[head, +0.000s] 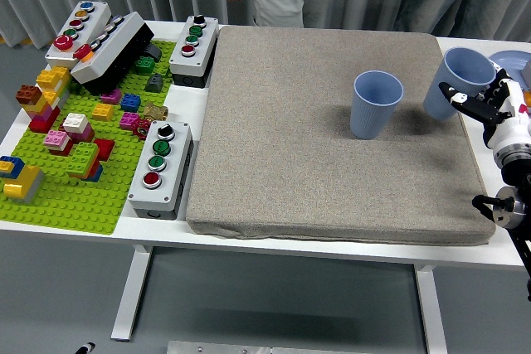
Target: Pick cup pour cup place
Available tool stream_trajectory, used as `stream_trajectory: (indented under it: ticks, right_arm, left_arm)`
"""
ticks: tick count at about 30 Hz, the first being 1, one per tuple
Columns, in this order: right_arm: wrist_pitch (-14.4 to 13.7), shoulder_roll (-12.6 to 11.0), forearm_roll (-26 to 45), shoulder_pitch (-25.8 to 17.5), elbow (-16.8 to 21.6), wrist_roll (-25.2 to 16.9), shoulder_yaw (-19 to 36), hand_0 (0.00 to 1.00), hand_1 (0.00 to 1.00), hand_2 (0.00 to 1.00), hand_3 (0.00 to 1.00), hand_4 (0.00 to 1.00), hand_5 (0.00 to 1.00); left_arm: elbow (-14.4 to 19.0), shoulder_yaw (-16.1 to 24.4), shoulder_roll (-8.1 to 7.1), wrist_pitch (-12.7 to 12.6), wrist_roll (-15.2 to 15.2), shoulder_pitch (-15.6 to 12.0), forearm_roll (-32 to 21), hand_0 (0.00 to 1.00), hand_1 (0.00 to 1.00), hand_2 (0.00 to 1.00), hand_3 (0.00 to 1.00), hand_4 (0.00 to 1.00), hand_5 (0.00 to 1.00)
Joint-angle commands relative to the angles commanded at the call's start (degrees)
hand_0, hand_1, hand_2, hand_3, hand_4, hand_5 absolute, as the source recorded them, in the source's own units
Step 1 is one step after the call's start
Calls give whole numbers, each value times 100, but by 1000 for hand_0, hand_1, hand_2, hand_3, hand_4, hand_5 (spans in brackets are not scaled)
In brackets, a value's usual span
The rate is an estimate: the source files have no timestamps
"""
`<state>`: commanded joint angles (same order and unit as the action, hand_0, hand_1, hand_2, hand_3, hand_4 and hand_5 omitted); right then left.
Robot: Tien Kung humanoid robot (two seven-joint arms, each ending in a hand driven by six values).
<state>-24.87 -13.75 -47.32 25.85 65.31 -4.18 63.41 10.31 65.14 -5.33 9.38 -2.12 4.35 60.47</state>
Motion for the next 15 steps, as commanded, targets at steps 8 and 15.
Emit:
stream_trajectory:
  ticks: [8, 15]
  right_arm:
    - [-55, 83, -57, -43, -234, -44, -73, 886, 744, 668, 699, 786, 175]
    - [-94, 94, -131, -46, -261, -49, -105, 886, 744, 668, 699, 786, 175]
  left_arm:
    - [0, -14, 6, 2, -3, 1, -1, 838, 810, 886, 808, 639, 998]
    - [0, -28, 6, 5, -6, 7, -3, 838, 811, 887, 808, 639, 998]
